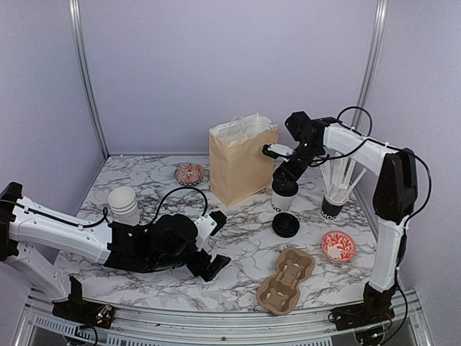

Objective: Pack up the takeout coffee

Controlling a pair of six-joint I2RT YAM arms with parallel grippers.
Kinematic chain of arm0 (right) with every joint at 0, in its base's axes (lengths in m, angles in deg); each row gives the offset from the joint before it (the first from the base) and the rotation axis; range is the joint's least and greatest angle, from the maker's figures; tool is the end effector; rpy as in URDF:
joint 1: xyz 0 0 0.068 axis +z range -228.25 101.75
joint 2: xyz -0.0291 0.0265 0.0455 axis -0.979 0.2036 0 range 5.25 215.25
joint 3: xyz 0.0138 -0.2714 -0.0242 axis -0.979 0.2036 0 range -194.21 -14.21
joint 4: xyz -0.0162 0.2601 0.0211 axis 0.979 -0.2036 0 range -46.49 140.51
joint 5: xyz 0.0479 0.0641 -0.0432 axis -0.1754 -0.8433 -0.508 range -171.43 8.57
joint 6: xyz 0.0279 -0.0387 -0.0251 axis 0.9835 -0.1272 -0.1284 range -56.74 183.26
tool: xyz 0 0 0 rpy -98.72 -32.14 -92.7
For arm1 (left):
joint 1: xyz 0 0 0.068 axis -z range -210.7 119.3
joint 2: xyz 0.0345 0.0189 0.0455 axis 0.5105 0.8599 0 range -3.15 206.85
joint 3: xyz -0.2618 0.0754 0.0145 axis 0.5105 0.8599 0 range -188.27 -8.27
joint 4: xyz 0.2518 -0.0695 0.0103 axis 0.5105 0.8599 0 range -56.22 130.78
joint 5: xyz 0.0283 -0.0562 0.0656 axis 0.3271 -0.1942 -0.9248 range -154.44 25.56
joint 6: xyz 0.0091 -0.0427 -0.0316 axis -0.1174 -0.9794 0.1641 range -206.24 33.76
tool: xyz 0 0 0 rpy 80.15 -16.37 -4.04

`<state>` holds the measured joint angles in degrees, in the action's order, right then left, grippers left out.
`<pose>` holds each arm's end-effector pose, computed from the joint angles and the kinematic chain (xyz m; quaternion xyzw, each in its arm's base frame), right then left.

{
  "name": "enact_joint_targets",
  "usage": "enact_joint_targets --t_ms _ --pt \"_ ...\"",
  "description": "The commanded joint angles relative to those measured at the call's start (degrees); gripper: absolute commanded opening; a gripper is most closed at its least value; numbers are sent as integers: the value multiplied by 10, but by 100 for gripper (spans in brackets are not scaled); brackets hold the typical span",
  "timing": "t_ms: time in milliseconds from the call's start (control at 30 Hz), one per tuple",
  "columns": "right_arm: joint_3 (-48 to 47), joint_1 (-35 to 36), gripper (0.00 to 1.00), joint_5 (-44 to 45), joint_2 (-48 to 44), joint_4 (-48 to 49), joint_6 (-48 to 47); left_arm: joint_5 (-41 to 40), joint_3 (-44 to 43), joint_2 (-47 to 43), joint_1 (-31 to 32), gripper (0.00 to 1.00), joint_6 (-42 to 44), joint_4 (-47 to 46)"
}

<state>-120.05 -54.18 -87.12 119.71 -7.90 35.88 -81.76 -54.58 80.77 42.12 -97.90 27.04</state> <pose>0.3850 0.1759 0.2757 -0.4337 0.8775 0.0429 0.2002 0.1033 -0.2982 0.2187 0.3735 0.7781 -0.2309 0.4492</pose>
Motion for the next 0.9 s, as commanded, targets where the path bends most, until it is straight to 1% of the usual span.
enact_joint_targets --t_ms 0,67,133,167,233,267,300,367,433,500,533,567,633,667,700,767,867 --pt "-28 -5 99 -32 -29 -10 9 -89 -75 -35 2 99 -11 144" --pt "-27 -5 99 -52 -51 -15 11 -150 -112 -50 -1 99 -27 218" --pt "-14 -5 99 -85 -82 -17 3 -210 -158 -59 -11 99 -55 316" --pt "0 -5 99 -108 -102 -13 -8 -233 -181 -62 -18 99 -71 368" --pt "50 -5 99 -160 -150 15 -25 -252 -211 -71 -45 99 -101 451" --pt "87 -4 99 -190 -180 36 -35 -247 -217 -79 -64 99 -113 482" --pt "128 -5 99 -232 -209 78 -45 -229 -218 -88 -90 97 -119 502" --pt "226 -4 99 -306 -274 159 -51 -178 -212 -108 -149 86 -126 530" --pt "346 -4 99 -381 -327 241 -58 -118 -209 -123 -214 70 -119 548" --pt "424 -3 99 -430 -361 306 -55 -69 -215 -125 -270 60 -109 567" --pt "450 -3 97 -451 -368 318 -65 -52 -221 -122 -291 56 -104 574" --pt "475 -3 94 -466 -373 338 -71 -37 -226 -117 -311 53 -99 580" --pt "526 -2 87 -494 -375 378 -76 -12 -237 -103 -342 52 -83 588" --pt "538 -1 85 -503 -372 374 -108 -6 -244 -93 -360 52 -75 594" --pt "538 0 83 -501 -369 355 -137 -8 -252 -84 -371 52 -67 596" --pt "534 0 81 -495 -358 348 -137 -18 -268 -65 -395 51 -47 602" --pt "523 2 79 -516 -338 331 -141 8 -289 -38 -435 48 -22 605"
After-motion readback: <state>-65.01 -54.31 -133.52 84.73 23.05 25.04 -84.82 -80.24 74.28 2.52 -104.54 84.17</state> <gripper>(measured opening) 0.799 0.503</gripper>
